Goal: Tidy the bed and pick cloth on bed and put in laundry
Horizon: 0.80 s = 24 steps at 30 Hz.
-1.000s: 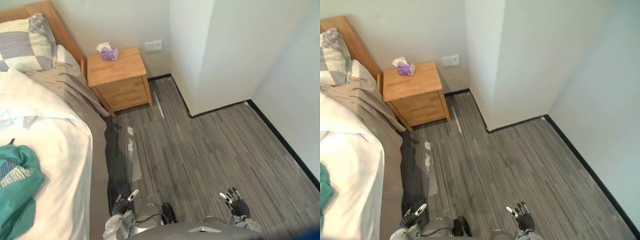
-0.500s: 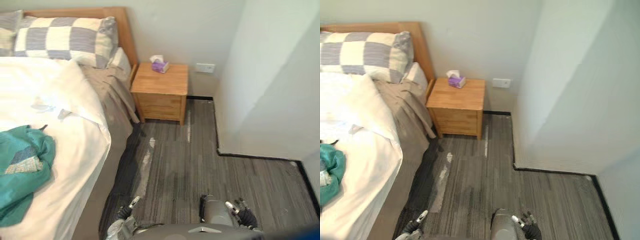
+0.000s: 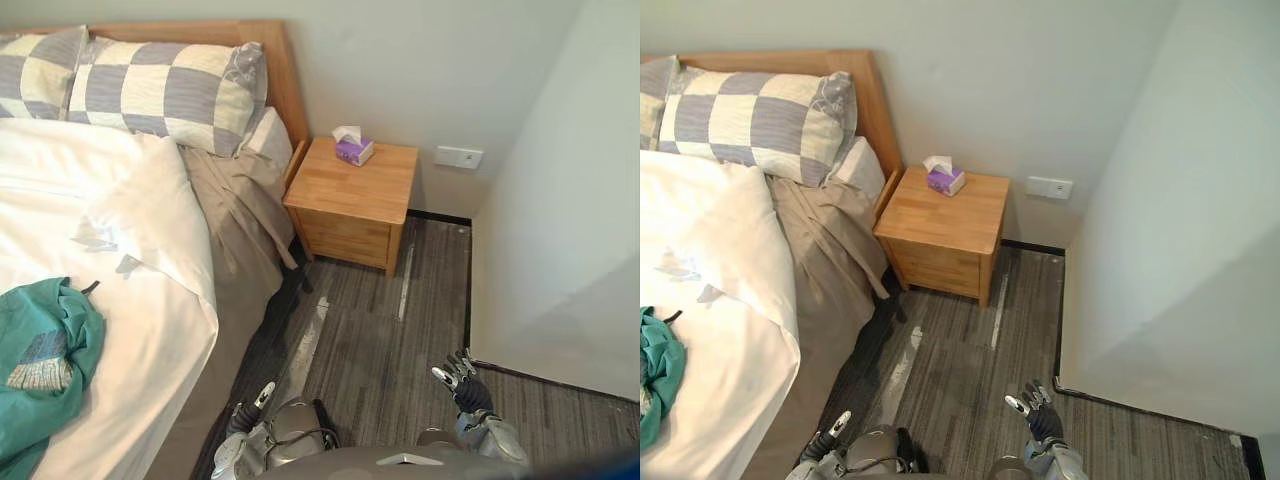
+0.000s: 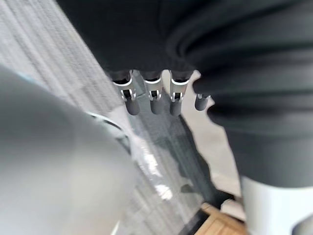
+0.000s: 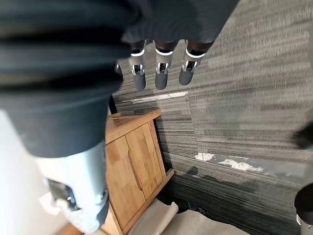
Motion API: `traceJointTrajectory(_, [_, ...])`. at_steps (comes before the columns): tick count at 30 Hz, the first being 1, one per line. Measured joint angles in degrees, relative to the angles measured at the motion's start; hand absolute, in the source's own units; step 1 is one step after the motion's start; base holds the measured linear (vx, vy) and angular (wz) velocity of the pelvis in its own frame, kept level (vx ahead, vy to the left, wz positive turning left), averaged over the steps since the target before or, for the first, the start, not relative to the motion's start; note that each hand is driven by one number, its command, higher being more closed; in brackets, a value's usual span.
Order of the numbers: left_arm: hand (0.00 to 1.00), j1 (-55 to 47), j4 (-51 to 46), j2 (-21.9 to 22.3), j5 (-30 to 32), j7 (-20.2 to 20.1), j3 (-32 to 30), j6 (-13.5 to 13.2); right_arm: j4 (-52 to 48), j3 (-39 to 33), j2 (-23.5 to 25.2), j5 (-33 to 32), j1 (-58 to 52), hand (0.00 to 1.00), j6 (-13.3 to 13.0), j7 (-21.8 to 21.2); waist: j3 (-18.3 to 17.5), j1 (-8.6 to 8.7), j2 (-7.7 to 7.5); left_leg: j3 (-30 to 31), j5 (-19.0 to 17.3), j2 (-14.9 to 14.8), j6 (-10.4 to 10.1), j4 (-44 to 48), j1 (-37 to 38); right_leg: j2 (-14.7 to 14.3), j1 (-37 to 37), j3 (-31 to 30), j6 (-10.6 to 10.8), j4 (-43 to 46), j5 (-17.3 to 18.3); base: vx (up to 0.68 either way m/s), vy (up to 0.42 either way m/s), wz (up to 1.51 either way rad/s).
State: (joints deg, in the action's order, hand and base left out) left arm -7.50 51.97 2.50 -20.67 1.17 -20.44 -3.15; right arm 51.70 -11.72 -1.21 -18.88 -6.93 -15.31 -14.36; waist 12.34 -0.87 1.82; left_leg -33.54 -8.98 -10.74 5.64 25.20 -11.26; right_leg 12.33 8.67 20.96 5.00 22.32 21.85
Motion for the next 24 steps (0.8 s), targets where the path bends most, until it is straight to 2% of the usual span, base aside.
traceJointTrajectory(1, [0.00,0.7,-0.2,-0.9,0.2,-0.1,0.1,-0.2,-0.2,0.4,0.7,0.0,0.1,0.00,0.2,0.0,0.4,-0.18,-1.59,-1.4,-0.1,1.9,0.0,-0.1,0.4,1.5,1.1,0.9,1.4,-1.4,-0.3,0.33,0.132,0.43])
traceJointTrajectory(3, [0.00,0.8,-1.2,-1.1,0.2,-0.4,0.0,-0.5,-0.4,1.1,1.7,0.1,1.3,0.00,0.0,-0.3,0.8,-0.79,-2.41,-4.2,-0.2,1.9,0.1,0.4,-0.1,1.5,2.6,2.1,1.7,-5.3,-3.4,0.24,0.104,0.16])
traceJointTrajectory(4, [0.00,0.8,-1.2,-1.2,0.0,-0.5,0.0,-0.5,-0.3,0.9,2.1,0.1,1.7,0.00,-0.1,-0.3,0.9,-1.36,-2.47,-5.9,-0.3,1.6,0.3,1.1,-0.1,1.3,3.8,2.6,2.0,-8.0,-5.5,0.30,0.128,0.07])
traceJointTrajectory(6, [0.00,0.8,-1.2,-0.8,0.0,-0.5,0.1,-0.8,-0.1,0.7,2.4,0.6,2.1,0.00,-0.1,-0.7,0.9,-1.89,-2.43,-10.5,-1.6,1.3,2.9,1.4,1.4,0.7,6.9,4.0,2.9,-12.0,-8.9,0.32,0.126,0.15])
traceJointTrajectory(7, [0.00,0.8,-1.1,-1.1,0.0,-0.6,0.7,-0.8,0.0,0.8,2.4,1.4,2.4,0.00,-0.1,-0.9,0.9,-2.10,-2.37,-10.5,-2.6,1.5,3.0,1.3,1.9,0.6,7.7,4.2,3.1,-12.4,-9.8,0.23,0.089,0.20])
traceJointTrajectory(9, [0.00,0.8,-0.3,-2.1,0.0,-0.5,1.9,-0.6,1.4,0.5,1.8,2.4,3.3,0.00,-0.2,-1.1,0.6,-2.01,-2.13,-8.8,-4.8,2.6,1.8,0.1,2.6,0.9,7.2,4.3,3.4,-9.6,-10.1,0.19,0.088,0.29])
traceJointTrajectory(10, [0.00,0.9,0.8,-2.2,0.0,-0.3,2.7,-0.2,3.5,0.2,0.7,3.0,4.4,0.00,-0.1,-1.1,0.2,-1.85,-1.49,-7.1,-7.3,3.8,1.2,-2.5,3.5,2.1,4.7,4.2,4.8,-2.6,-9.2,0.14,0.088,0.33])
traceJointTrajectory(11, [0.00,1.0,1.3,-2.6,0.1,-0.2,2.9,-0.1,4.1,0.2,0.5,3.3,4.6,0.00,0.1,-1.0,0.2,-1.84,-1.87,-6.6,-7.5,4.7,0.8,-3.0,3.9,3.3,3.6,4.0,5.1,0.9,-8.9,0.15,0.142,0.61])
traceJointTrajectory(12, [0.00,1.1,2.0,-3.5,0.1,0.1,4.9,0.2,4.5,0.2,-0.3,4.6,4.4,0.00,0.1,-0.7,0.1,-1.49,-2.70,-4.8,-7.2,8.0,0.9,-5.8,5.9,7.4,-0.7,2.5,4.4,13.5,-10.4,0.17,0.115,0.88])
traceJointTrajectory(13, [0.00,1.2,2.7,-4.4,0.1,0.1,6.2,0.3,5.1,0.4,-1.2,5.2,4.2,0.00,0.0,-0.3,0.0,-0.99,-3.26,-2.4,-7.2,10.3,0.9,-7.7,8.2,10.0,-4.5,-0.9,2.5,24.4,-14.2,0.23,0.124,1.03])
traceJointTrajectory(14, [0.00,1.2,3.2,-4.8,0.1,0.1,6.9,0.4,5.7,0.5,-1.5,5.6,4.3,0.00,0.1,-0.1,0.0,-0.46,-3.29,-1.0,-7.2,11.0,1.0,-8.2,9.2,10.4,-5.9,-2.2,2.4,28.3,-14.1,0.29,0.054,1.28])
traceJointTrajectory(15, [0.00,1.2,4.1,-5.3,0.1,0.3,7.7,0.5,6.3,1.3,-2.2,6.2,4.3,0.00,0.1,0.2,-0.1,0.67,-3.03,2.3,-7.1,12.0,1.1,-9.6,11.6,10.6,-8.6,-3.2,1.9,34.7,-11.4,0.27,0.024,1.34])
traceJointTrajectory(16, [0.00,1.2,4.6,-5.3,0.0,0.5,8.1,0.6,6.3,2.1,-2.4,6.3,4.4,0.00,0.0,0.7,-0.1,0.87,-2.70,4.7,-6.6,12.3,1.5,-11.2,13.8,10.3,-11.5,-3.2,0.9,36.7,-9.6,0.32,0.011,1.27])
traceJointTrajectory(18, [0.00,1.3,4.7,-5.9,-0.1,0.9,9.3,1.1,6.2,3.6,-2.1,6.1,4.9,0.00,-0.3,1.1,-0.1,0.75,-2.67,7.9,-5.6,12.3,1.1,-13.2,16.7,9.4,-15.3,-3.0,0.7,34.7,-6.8,0.29,-0.067,1.12])
traceJointTrajectory(20, [0.00,1.6,5.3,-6.2,-0.2,1.6,10.2,1.5,6.4,5.0,-2.0,6.0,4.9,0.00,-0.4,1.1,-0.1,1.13,-2.54,12.0,-5.1,11.7,0.3,-14.6,18.5,7.3,-18.1,-3.5,0.8,27.7,-5.6,0.23,-0.168,1.23])
traceJointTrajectory(21, [0.00,1.6,5.6,-6.3,-0.2,1.7,10.4,1.7,6.7,5.5,-2.0,5.8,4.9,0.00,-0.5,1.0,-0.2,1.21,-2.53,14.7,-4.7,10.9,-0.4,-15.2,19.3,5.1,-19.1,-5.0,0.9,20.8,-5.7,0.22,-0.265,1.30])
traceJointTrajectory(23, [0.00,1.7,5.6,-6.4,-0.1,1.7,11.1,1.8,6.7,5.5,-1.8,4.9,4.8,0.00,-1.1,1.1,-0.2,1.50,-2.54,19.0,-4.0,9.5,-2.0,-16.0,20.0,1.5,-20.3,-8.6,0.9,9.9,-7.0,0.24,-0.328,1.32])
traceJointTrajectory(24, [0.00,1.9,5.5,-6.4,0.1,1.7,11.1,1.8,6.7,5.5,-1.5,4.3,4.5,0.00,-1.4,1.0,-0.1,1.46,-2.97,21.7,-4.1,9.0,-3.3,-16.0,20.1,-0.6,-20.1,-12.2,0.5,1.6,-10.5,0.23,-0.406,1.22])
